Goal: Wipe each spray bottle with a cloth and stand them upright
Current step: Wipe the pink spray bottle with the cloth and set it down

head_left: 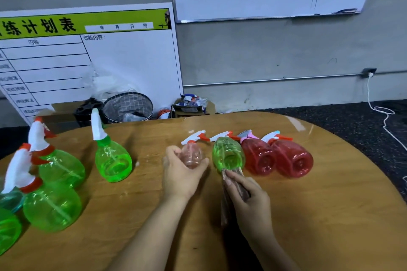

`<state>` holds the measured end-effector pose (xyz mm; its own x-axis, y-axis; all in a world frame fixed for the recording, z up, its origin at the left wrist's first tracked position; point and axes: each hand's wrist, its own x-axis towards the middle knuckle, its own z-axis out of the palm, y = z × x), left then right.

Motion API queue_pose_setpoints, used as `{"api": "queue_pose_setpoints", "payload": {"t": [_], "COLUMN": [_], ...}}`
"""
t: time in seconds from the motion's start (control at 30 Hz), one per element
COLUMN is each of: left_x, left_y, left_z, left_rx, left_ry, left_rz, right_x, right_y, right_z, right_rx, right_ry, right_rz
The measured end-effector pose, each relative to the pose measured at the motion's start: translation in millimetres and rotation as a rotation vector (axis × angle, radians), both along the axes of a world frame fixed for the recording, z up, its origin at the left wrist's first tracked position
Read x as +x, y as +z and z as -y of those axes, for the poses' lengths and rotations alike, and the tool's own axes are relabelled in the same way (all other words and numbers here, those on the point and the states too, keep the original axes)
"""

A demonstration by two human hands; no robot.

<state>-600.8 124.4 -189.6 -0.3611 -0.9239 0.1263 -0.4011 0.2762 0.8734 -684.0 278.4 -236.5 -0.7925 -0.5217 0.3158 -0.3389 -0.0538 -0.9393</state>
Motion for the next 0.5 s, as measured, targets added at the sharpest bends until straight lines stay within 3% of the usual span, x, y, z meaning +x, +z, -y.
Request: {"api": "queue_pose_setpoints", "payload": {"t": [0.1, 0.27, 0.4, 0.5], "left_x": [7, 50, 79, 96], "left_y": [2, 23, 85, 140], "left_z": [-2, -11, -34, -58], "left_rx": [0.139, 0.417, 0.473, 0.44], "left_ry": [0.069, 0.06, -0.035, -0.121], "left_rz": [-0.07, -0.375, -0.73, -0.896], "right_x": [1, 18, 49, 76], "right_y": [0, 10, 77, 161], "right_z": [1, -1, 3, -2], "right_rx": [0.051, 0.114, -0.156, -0.396], "right_ry": [-0.022, -0.121, -0.117, 0.021], "right_rz": [-0.071, -0.183, 0.02, 0.046]}}
